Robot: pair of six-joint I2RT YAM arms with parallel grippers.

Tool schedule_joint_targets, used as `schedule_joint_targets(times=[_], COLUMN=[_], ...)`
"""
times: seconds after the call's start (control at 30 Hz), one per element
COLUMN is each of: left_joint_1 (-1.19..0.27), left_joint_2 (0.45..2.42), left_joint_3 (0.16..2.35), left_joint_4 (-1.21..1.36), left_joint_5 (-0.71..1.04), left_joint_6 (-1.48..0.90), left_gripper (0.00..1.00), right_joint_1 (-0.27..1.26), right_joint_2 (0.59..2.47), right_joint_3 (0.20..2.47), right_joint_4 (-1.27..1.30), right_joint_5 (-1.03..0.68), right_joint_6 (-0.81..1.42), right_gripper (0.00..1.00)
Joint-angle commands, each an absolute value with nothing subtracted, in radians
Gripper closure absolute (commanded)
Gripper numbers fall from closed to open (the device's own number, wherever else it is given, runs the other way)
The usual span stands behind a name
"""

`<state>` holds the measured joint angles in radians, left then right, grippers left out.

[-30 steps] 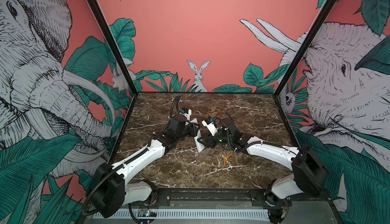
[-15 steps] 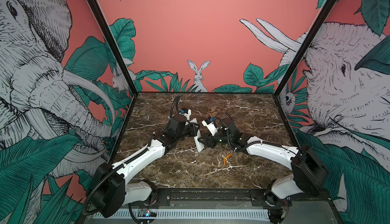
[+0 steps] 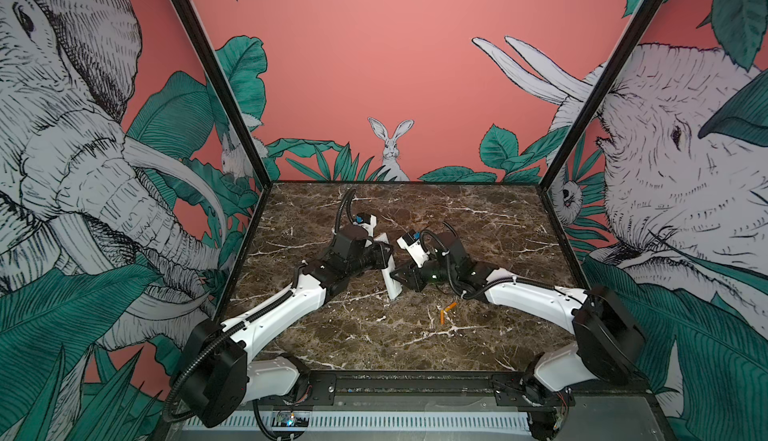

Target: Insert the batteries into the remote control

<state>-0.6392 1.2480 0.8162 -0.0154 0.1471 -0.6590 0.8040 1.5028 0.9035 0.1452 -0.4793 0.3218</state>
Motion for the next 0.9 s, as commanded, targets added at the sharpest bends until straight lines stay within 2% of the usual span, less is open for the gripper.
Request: schedule_joint_targets(times=[0.0, 0.87], left_joint_1=[-0.644, -0.64], left_joint_2=[1.252, 1.254], left_joint_3=[0.815, 0.773], left_joint_4=[0.008, 0.0], left_joint_5=[0.127, 0.072], left_joint_6=[-0.667, -0.644], left_gripper=[1.0, 1.0], right_joint_1=[0.803, 0.803], right_joint_2=[1.506, 1.441], right_joint_3=[0.912, 0.896], right_joint_4=[0.174, 0.147], right_joint_5=[-0.494, -0.427], right_joint_6=[0.308, 0.281], right_gripper=[0.68, 0.72])
